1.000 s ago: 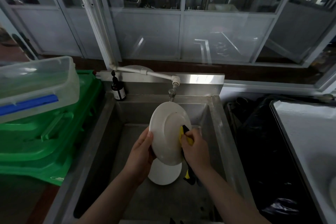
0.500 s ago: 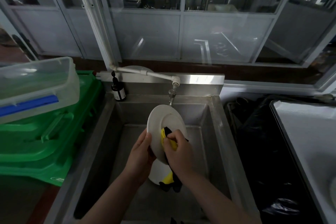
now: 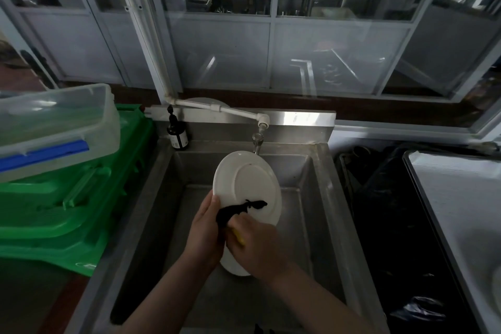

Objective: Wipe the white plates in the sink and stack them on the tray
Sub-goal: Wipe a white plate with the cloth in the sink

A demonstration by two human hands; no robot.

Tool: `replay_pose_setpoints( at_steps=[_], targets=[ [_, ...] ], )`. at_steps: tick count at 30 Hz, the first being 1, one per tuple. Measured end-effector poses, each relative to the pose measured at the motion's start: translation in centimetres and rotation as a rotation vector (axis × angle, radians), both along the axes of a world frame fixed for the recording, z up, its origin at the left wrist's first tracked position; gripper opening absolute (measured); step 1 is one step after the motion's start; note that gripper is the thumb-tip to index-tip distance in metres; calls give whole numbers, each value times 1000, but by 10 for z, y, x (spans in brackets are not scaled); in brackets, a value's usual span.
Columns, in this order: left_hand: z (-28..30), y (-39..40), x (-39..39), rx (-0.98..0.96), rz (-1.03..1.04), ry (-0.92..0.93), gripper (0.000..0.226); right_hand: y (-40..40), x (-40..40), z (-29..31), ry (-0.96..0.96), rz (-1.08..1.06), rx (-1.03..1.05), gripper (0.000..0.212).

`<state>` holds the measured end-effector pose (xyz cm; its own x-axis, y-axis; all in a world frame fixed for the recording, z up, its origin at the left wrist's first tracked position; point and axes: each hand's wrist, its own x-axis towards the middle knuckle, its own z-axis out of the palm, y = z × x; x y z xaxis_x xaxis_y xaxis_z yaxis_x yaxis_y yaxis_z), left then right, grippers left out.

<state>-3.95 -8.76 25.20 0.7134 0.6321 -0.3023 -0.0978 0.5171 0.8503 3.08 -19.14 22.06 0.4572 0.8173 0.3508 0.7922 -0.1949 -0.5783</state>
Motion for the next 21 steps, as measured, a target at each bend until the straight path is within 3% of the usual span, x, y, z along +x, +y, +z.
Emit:
replay_pose_setpoints(
  at_steps=[11, 21],
  targets=[
    [-1, 4, -4, 76, 7, 20, 31, -7, 17, 6, 230, -162, 35, 13],
    [-2, 3, -8, 77, 18, 39, 33, -23, 42, -6, 231, -239, -20, 12]
  ],
)
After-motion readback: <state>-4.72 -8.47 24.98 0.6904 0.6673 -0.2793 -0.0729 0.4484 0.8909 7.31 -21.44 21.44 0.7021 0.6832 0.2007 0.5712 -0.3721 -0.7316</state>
